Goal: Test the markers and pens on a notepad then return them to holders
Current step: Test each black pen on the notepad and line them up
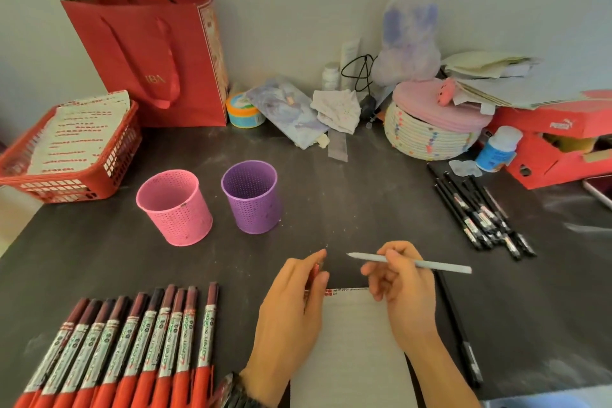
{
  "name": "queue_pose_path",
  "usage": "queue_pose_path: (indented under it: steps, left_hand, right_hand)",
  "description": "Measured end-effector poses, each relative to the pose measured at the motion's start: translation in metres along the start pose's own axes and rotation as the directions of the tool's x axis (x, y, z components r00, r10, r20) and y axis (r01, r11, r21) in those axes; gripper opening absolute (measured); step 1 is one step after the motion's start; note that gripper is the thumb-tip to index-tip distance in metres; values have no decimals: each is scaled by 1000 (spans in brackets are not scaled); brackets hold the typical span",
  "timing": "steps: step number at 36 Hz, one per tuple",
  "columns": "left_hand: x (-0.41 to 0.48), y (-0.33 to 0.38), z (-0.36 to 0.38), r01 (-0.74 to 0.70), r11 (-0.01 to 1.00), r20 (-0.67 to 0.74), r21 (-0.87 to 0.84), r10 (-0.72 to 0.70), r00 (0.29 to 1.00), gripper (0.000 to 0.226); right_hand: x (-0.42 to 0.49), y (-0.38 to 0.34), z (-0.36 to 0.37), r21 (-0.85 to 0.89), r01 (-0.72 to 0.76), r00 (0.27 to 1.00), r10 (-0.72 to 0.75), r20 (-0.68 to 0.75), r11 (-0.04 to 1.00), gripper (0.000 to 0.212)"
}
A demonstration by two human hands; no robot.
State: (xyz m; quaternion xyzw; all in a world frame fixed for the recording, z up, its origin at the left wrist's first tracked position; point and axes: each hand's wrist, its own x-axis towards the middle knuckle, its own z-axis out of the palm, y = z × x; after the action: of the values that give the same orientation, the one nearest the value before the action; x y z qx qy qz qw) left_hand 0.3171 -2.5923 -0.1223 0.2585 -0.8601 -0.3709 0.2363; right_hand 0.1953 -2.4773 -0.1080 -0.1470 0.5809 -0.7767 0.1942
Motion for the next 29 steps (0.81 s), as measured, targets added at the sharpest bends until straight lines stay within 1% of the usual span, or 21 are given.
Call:
queue_pose_path:
  steps: [5, 8, 13, 17, 29]
  left_hand:
    - [0, -3, 1, 51, 996, 19, -69, -50, 999, 39]
    - [1, -5, 3, 67, 995, 29, -68, -65, 997, 31]
    - [1, -6, 3, -15, 999, 10, -31, 15, 1000, 18]
    - [0, -6, 2, -57, 997, -22, -52, 56, 998, 20]
    - [0, -5, -1, -98, 992, -47, -80, 95, 994, 20]
  right_hand:
    - [0, 0, 0, -5, -4, 1000, 4, 18, 1000, 21]
    - [0, 0, 0, -24, 4, 1000, -3, 29, 1000, 22]
    - [-1, 0, 1, -33, 19, 999, -18, 33, 999, 23]
    - [-1, 1, 0, -38, 15, 999, -14, 43, 999, 21]
    - [-3, 2, 0, -111, 43, 996, -34, 84, 993, 21]
